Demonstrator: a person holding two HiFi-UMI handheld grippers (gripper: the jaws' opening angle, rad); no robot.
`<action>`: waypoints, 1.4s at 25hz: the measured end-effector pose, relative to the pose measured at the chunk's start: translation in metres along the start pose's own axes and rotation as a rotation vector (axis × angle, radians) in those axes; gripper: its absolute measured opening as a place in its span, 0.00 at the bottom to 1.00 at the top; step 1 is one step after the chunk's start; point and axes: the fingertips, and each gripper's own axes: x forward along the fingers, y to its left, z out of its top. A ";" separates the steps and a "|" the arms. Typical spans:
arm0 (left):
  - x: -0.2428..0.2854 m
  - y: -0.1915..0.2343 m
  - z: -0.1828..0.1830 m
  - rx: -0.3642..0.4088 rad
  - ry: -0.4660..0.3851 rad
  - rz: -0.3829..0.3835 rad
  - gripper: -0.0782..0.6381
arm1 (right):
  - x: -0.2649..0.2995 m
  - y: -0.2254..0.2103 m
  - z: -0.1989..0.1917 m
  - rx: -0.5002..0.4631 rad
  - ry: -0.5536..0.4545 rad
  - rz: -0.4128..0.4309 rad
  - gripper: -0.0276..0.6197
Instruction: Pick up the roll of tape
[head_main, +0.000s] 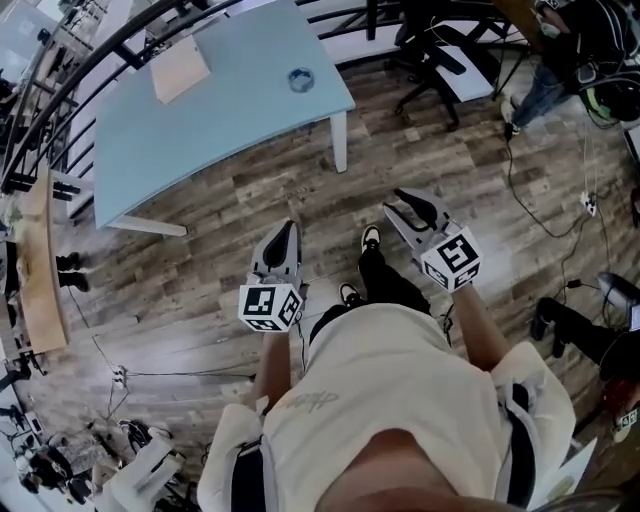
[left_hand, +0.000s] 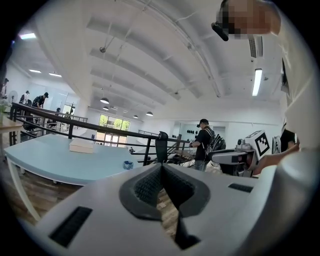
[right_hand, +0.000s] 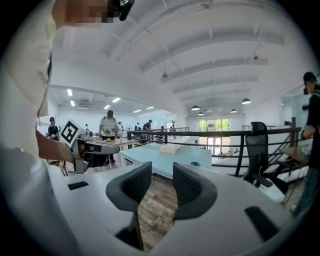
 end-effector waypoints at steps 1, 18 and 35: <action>0.004 0.003 0.000 0.001 0.005 0.007 0.13 | 0.006 -0.005 -0.001 0.004 -0.001 0.006 0.24; 0.143 0.065 0.038 0.062 0.036 0.093 0.13 | 0.127 -0.145 0.022 0.010 -0.032 0.041 0.24; 0.211 0.089 0.044 0.047 0.064 0.148 0.13 | 0.186 -0.204 0.019 0.025 0.009 0.130 0.24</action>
